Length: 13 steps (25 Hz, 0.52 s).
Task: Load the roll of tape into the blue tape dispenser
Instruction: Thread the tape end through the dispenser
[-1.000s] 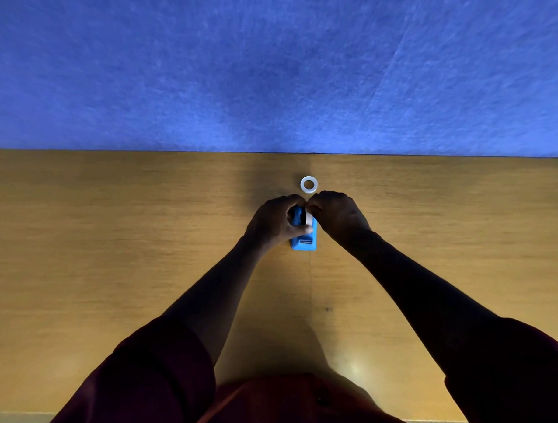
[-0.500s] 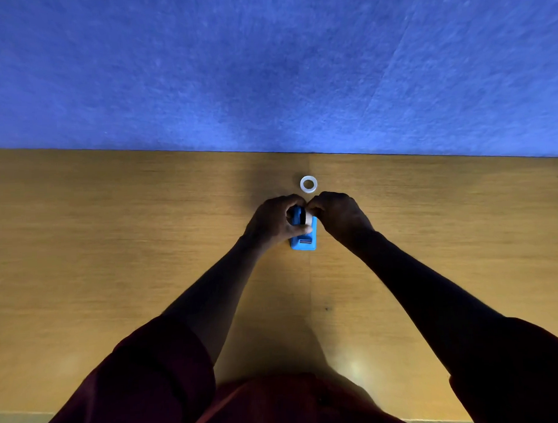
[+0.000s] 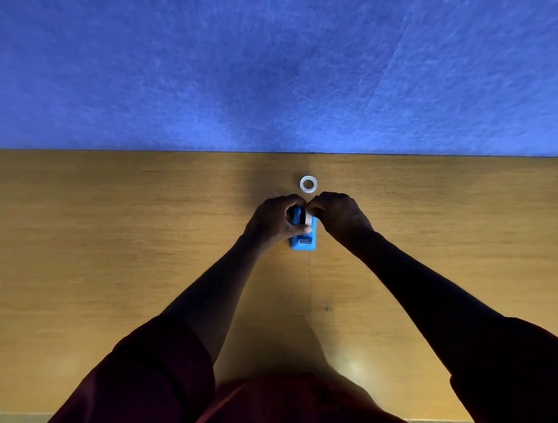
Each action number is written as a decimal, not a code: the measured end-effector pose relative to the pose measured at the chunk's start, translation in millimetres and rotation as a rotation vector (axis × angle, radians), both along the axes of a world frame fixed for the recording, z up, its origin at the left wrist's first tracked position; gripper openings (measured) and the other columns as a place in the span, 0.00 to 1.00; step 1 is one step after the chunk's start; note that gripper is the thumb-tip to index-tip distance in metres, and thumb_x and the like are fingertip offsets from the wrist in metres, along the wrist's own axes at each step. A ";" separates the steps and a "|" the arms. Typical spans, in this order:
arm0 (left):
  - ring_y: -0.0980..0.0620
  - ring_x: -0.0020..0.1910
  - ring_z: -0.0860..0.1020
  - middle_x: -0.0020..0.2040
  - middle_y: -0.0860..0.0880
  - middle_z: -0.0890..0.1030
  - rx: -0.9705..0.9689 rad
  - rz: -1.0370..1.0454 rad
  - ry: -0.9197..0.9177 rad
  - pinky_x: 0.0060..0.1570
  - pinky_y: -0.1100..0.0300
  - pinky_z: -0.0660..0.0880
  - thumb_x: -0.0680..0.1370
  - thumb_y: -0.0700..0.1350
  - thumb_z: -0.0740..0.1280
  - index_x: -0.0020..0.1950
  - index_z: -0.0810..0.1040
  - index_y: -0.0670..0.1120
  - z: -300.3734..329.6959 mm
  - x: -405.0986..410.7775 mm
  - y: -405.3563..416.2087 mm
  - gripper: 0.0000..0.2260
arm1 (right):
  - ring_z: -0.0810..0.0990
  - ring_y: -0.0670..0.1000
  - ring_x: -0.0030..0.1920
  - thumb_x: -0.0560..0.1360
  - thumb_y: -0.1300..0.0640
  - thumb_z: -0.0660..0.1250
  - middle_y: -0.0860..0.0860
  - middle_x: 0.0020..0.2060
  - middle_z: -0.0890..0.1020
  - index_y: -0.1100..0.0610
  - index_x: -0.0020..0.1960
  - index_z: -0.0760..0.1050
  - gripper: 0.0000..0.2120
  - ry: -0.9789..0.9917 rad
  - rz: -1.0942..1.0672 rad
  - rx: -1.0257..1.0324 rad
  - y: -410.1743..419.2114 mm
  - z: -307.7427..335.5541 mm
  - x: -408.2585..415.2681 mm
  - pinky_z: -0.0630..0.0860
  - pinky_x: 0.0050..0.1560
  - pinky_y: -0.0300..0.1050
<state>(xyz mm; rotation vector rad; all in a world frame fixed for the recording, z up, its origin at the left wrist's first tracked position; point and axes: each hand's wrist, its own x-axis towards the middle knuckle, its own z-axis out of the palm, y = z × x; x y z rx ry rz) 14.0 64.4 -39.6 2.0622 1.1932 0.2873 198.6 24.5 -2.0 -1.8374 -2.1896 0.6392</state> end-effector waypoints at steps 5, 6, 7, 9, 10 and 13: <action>0.57 0.52 0.80 0.56 0.52 0.83 0.012 -0.008 -0.008 0.46 0.68 0.73 0.70 0.55 0.79 0.62 0.77 0.50 -2.0 -0.4 0.2 0.24 | 0.82 0.48 0.44 0.76 0.63 0.69 0.50 0.45 0.84 0.56 0.50 0.81 0.05 0.015 -0.005 0.007 1.3 0.4 -0.4 0.80 0.44 0.43; 0.56 0.52 0.80 0.56 0.52 0.83 0.013 -0.011 -0.009 0.46 0.67 0.74 0.70 0.55 0.79 0.62 0.77 0.50 -2.0 -0.4 0.1 0.24 | 0.82 0.48 0.44 0.76 0.63 0.69 0.50 0.45 0.84 0.56 0.51 0.81 0.06 0.011 -0.001 0.014 1.6 -0.1 -0.2 0.80 0.44 0.43; 0.56 0.52 0.80 0.56 0.52 0.83 0.013 -0.014 -0.011 0.46 0.66 0.75 0.69 0.55 0.79 0.61 0.77 0.51 -2.3 -0.2 0.3 0.24 | 0.82 0.49 0.44 0.76 0.63 0.69 0.50 0.45 0.84 0.56 0.51 0.81 0.06 0.006 -0.002 0.017 2.0 -0.2 0.2 0.80 0.44 0.43; 0.57 0.51 0.80 0.56 0.52 0.83 0.018 -0.014 -0.016 0.46 0.67 0.76 0.69 0.55 0.79 0.61 0.77 0.51 -3.0 -0.3 0.8 0.24 | 0.82 0.49 0.44 0.77 0.62 0.69 0.50 0.45 0.84 0.56 0.51 0.81 0.05 0.002 -0.015 0.006 2.1 0.2 0.8 0.80 0.45 0.44; 0.57 0.50 0.80 0.56 0.52 0.83 0.021 -0.013 -0.013 0.44 0.69 0.74 0.69 0.55 0.79 0.60 0.78 0.51 -3.1 -0.2 1.2 0.24 | 0.82 0.49 0.44 0.77 0.62 0.69 0.50 0.45 0.84 0.56 0.51 0.82 0.05 0.006 -0.020 -0.001 2.0 0.4 1.0 0.80 0.45 0.44; 0.60 0.49 0.78 0.55 0.53 0.83 0.020 -0.010 -0.003 0.42 0.73 0.70 0.69 0.56 0.79 0.60 0.77 0.52 -4.0 -0.1 1.9 0.23 | 0.82 0.49 0.44 0.77 0.59 0.69 0.51 0.45 0.84 0.56 0.51 0.82 0.04 -0.004 -0.005 -0.008 1.2 2.3 -0.3 0.80 0.45 0.45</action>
